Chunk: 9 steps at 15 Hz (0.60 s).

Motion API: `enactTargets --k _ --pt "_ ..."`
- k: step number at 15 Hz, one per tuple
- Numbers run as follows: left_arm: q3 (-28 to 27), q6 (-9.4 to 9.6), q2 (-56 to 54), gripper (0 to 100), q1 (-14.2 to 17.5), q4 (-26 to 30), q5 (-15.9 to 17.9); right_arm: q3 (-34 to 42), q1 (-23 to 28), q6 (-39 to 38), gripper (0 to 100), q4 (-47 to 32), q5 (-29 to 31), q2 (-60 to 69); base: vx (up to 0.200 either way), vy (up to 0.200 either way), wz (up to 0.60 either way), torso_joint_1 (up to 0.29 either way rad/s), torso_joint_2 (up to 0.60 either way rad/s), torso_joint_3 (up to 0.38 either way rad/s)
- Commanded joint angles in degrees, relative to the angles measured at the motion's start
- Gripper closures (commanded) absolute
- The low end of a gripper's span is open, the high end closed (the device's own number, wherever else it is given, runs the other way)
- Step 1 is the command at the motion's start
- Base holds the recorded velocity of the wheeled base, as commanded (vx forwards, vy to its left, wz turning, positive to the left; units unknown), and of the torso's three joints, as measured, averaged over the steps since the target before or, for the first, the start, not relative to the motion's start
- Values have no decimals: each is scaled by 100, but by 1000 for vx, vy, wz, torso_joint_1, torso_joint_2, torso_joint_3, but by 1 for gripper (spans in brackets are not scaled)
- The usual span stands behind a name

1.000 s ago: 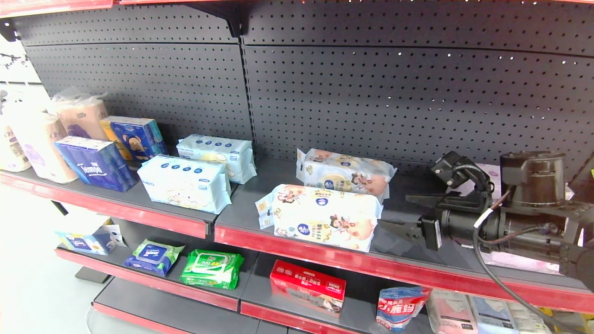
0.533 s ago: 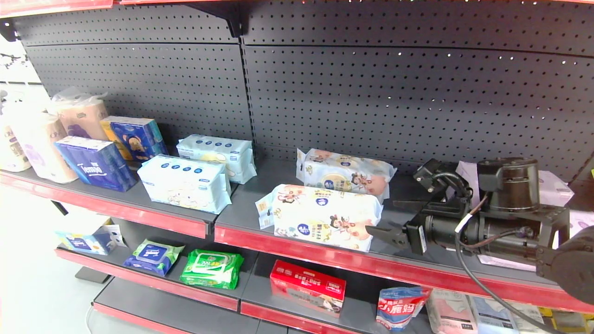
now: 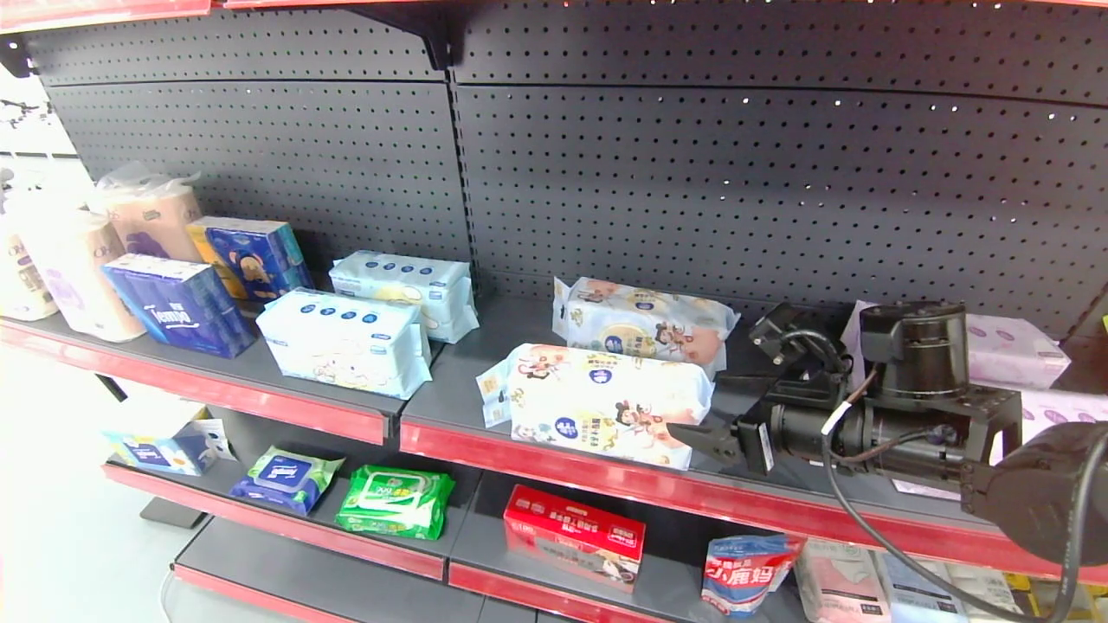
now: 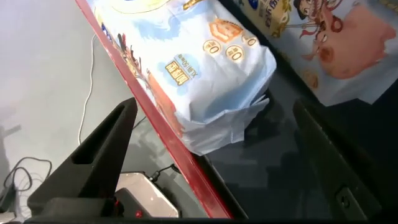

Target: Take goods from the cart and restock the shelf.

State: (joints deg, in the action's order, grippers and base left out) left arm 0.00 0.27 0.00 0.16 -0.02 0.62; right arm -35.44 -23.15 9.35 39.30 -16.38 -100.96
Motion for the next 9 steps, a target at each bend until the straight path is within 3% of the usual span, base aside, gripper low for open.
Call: enactTargets --k 1,9 --pt "0 0 0 0 2 2 -1 -7 -32 14 0 165 -5 -187 0 0 0 0 0 0" --pt "0 0 0 0 2 -6 -1 -174 -67 137 0 262 -5 -363 0 0 0 0 0 0"
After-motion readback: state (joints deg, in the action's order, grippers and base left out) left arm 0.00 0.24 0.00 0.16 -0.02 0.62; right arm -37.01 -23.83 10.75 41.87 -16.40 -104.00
